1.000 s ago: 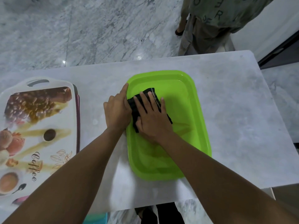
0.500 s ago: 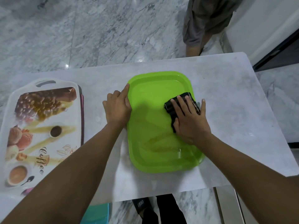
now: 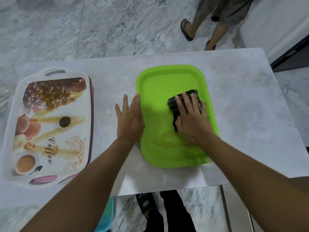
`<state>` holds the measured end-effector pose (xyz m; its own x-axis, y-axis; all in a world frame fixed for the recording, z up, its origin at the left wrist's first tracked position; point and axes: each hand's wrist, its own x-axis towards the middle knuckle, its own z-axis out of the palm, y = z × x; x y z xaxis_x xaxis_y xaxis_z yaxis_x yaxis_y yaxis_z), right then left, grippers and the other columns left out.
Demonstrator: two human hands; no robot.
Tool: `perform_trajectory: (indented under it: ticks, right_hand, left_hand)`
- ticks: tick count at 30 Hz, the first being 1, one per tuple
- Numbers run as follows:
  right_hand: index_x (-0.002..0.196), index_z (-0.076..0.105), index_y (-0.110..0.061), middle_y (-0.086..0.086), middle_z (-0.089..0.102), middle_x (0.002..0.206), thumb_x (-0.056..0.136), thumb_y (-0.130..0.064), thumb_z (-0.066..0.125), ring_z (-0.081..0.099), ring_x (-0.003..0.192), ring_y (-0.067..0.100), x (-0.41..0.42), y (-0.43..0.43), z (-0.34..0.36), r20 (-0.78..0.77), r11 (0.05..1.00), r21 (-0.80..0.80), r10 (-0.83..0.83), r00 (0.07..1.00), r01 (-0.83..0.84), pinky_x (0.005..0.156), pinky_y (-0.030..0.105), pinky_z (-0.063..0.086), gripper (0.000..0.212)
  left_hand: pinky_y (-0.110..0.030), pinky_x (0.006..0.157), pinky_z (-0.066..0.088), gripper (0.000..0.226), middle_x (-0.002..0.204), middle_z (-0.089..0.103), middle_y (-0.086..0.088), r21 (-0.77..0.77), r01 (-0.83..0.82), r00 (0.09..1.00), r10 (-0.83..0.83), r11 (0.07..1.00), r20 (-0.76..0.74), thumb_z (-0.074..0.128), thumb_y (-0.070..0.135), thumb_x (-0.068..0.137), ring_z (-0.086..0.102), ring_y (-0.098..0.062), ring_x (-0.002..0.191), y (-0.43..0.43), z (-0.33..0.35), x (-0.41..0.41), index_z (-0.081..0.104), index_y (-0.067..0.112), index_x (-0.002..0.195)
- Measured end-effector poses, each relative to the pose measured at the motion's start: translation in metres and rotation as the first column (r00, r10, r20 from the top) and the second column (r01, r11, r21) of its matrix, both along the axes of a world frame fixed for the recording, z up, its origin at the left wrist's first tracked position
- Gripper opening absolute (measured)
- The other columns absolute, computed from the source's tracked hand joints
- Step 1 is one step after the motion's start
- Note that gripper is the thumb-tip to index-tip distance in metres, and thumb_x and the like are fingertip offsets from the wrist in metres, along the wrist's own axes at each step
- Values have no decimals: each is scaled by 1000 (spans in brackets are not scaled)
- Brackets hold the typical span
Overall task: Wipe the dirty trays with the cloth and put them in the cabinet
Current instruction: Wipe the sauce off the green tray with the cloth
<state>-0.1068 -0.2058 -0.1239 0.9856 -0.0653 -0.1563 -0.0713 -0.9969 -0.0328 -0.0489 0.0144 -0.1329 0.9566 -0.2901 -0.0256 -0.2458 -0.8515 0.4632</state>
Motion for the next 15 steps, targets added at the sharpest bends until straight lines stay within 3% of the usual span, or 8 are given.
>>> perform_trajectory:
  ticks: [6,10,15]
  right_hand:
    - [161,21,-17,7,15,168,89,-39,28,10,156,32,-8,89,-4,46,984,129,119,992,-124,124,55,9,75]
    - [162,14,-16,7,7,170,91,-41,19,3,156,31,-9,94,-6,27,985,126,116,993,-119,125,53,3,75]
    - [162,6,-23,1,-1,170,97,-40,28,-6,157,25,-10,83,-6,-4,982,113,151,989,-150,124,56,-2,71]
  left_hand:
    - [-68,116,7,63,159,33,-4,106,2,1000,-4,994,20,32,6,94,8,-39,151,0,-1,1,20,8,156]
    - [-69,115,6,64,160,30,-4,159,3,1000,-6,987,18,32,4,93,5,-38,152,-1,-2,3,18,7,156]
    - [-70,115,5,57,160,30,-2,206,2,1000,-4,979,8,31,15,101,3,-37,152,-3,2,3,17,8,156]
